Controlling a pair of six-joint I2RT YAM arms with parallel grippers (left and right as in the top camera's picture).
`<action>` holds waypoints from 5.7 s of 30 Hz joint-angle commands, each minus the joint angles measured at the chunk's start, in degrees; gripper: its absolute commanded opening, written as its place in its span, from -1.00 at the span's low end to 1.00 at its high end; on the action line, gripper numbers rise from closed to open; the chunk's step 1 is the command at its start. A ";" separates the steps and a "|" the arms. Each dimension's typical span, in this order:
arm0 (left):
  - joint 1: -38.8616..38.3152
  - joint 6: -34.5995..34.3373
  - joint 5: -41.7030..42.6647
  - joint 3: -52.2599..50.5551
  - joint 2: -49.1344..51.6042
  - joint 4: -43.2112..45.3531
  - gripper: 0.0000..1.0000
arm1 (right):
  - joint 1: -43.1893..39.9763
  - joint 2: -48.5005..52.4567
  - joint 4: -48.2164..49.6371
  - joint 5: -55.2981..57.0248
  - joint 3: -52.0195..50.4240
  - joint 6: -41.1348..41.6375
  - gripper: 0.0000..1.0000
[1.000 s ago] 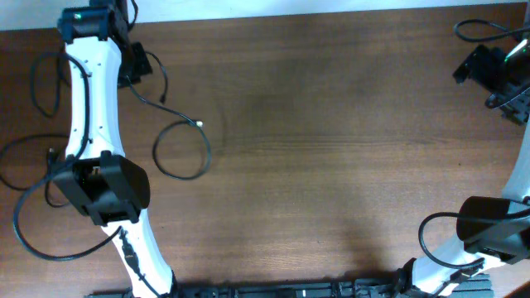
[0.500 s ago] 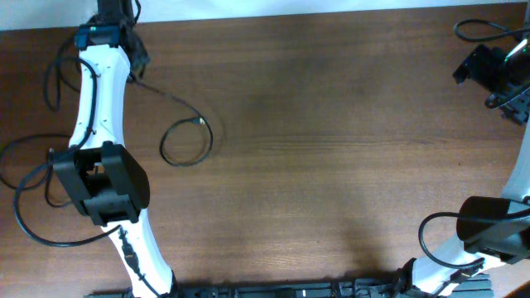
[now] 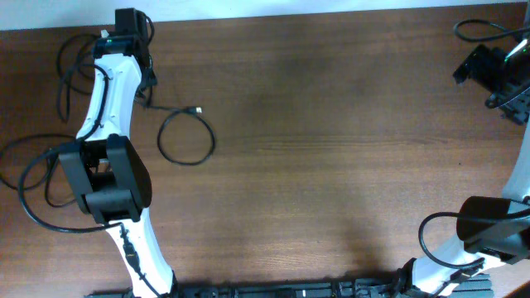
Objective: Untangle cables
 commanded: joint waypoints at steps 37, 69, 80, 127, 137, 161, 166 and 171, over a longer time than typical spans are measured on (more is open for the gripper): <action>-9.22 5.05 39.28 -3.74 0.35 -18.56 -0.02 | 0.20 0.00 0.04 -0.09 -0.13 0.42 0.97; -9.86 -9.31 21.92 -14.53 0.33 -2.67 -0.71 | 0.20 0.00 0.04 -0.09 -0.13 0.42 0.97; -4.02 -2.40 21.24 13.31 0.24 2.82 0.36 | 0.20 0.00 0.04 -0.09 -0.13 0.42 0.97; 22.45 3.41 11.08 14.27 25.29 20.70 -1.00 | 0.20 0.00 0.04 -0.07 -0.13 0.42 0.97; 33.53 -10.03 14.67 28.65 25.29 11.54 -1.00 | 0.20 0.00 0.04 -0.07 -0.13 0.42 0.97; 30.88 -8.00 22.82 30.62 26.71 -13.66 -1.00 | 0.20 0.00 0.04 -0.09 -0.13 0.42 0.97; 30.88 -8.02 22.84 25.75 26.73 -11.30 -1.00 | 0.20 0.00 0.04 -0.07 -0.13 0.42 0.97; 30.84 -7.80 22.84 23.74 26.82 -7.19 -1.00 | 0.20 0.00 0.04 -0.09 -0.13 0.42 0.96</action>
